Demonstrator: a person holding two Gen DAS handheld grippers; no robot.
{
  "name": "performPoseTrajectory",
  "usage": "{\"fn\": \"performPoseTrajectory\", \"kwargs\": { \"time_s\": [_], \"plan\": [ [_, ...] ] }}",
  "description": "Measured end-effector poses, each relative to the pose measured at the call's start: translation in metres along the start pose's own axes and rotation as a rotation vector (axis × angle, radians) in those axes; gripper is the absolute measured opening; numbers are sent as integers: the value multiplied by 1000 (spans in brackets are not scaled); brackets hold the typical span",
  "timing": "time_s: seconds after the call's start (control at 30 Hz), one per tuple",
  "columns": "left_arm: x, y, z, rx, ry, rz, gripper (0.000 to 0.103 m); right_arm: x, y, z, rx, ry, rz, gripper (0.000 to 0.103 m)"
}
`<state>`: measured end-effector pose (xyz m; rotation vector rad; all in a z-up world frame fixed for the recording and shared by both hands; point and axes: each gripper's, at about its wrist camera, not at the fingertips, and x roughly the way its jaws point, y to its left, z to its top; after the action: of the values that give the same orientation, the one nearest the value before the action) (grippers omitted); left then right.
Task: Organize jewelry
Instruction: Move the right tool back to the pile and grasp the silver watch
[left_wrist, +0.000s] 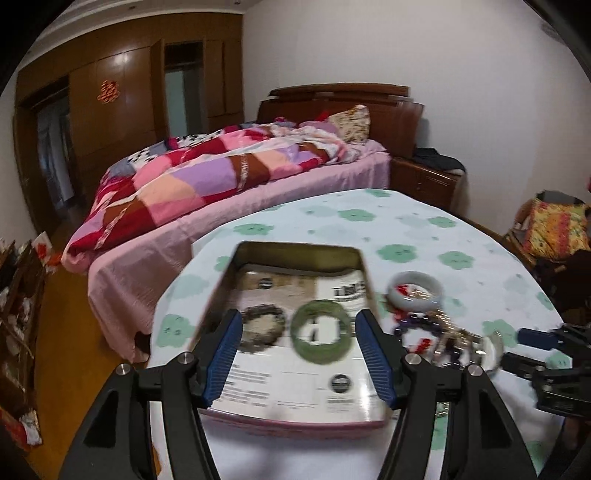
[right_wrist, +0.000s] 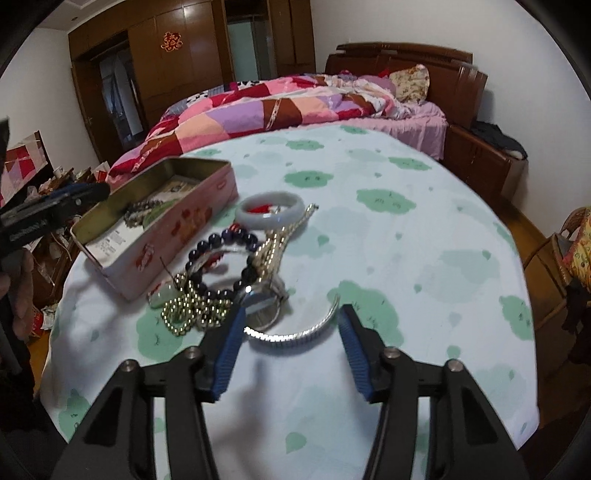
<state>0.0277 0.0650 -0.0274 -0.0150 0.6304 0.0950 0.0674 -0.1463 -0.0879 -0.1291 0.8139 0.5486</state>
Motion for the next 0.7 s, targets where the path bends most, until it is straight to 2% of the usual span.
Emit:
{"fn": "performPoseTrajectory", "kwargs": {
  "time_s": [0.3, 0.37, 0.4, 0.53, 0.6, 0.63, 0.7],
  "plan": [
    [5, -17, -9, 27, 30, -24, 64, 5, 15, 10, -2, 2, 28, 54],
    [5, -20, -9, 29, 29, -27, 64, 14, 24, 13, -29, 17, 7, 59],
    [4, -20, -10, 28, 28, -27, 64, 22, 30, 14, -45, 34, -25, 60],
    [4, -23, -11, 28, 30, -38, 64, 38, 32, 11, -33, 76, -39, 59],
    [4, -26, -12, 32, 31, -41, 64, 37, 28, 11, -16, 75, -24, 52],
    [4, -27, -12, 32, 31, -44, 64, 35, 24, 10, 3, 72, -13, 41],
    [2, -29, -13, 33, 30, -53, 64, 30, 16, 8, 40, 69, 24, 31]
  ]
}}
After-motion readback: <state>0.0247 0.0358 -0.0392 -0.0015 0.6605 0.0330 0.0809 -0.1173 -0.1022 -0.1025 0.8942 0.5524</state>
